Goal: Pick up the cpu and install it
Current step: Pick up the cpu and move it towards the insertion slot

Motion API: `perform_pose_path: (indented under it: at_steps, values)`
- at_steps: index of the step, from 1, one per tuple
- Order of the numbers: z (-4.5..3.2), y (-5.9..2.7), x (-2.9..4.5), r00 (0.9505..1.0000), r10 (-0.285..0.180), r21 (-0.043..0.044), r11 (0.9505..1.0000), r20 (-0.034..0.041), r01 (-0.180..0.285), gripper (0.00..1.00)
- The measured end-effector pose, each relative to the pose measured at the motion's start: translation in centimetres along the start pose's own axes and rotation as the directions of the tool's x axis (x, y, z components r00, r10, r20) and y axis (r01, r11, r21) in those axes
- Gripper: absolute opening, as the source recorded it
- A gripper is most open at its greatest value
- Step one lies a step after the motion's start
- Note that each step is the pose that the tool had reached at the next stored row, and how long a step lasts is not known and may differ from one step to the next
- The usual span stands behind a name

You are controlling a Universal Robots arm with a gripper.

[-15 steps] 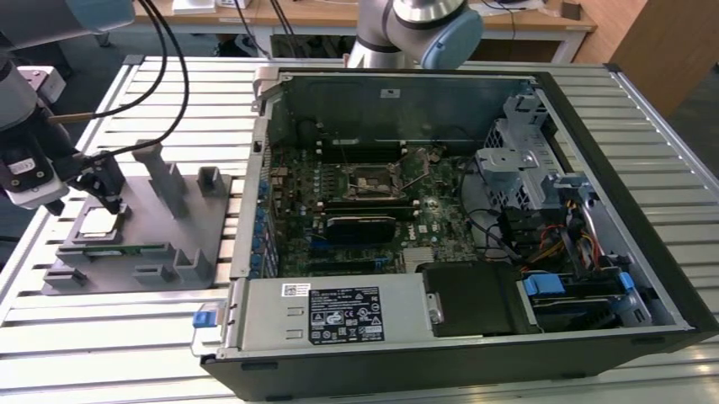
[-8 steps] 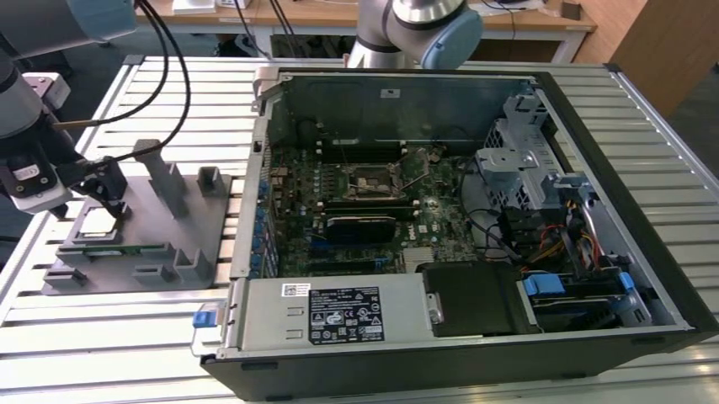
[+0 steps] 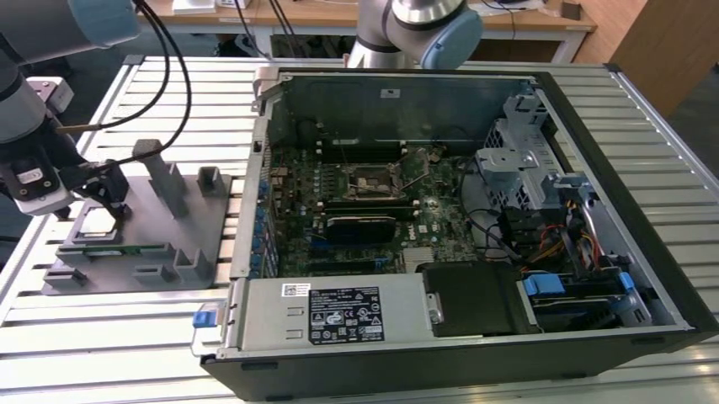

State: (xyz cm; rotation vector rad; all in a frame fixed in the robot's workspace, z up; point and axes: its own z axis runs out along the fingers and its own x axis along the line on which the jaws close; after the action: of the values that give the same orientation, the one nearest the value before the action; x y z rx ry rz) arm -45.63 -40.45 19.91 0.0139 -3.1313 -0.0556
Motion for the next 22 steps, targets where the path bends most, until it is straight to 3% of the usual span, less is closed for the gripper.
perform_pose_path:
  at_steps: [8, 12, 13, 22]
  values:
    - [1.07, 0.11, 0.12, 1.0000, 0.002, 0.0000, 1.0000, 0.0000, -0.002, 0.76]
    - [1.32, 0.12, 0.15, 1.0000, 0.005, 0.0000, 1.0000, 0.0000, -0.005, 0.75]
    - [1.39, 0.13, 0.15, 1.0000, 0.006, 0.0000, 1.0000, 0.0001, -0.006, 0.68]
    - [1.74, 0.12, 0.17, 1.0000, 0.008, -0.0001, 1.0000, 0.0004, -0.008, 0.68]
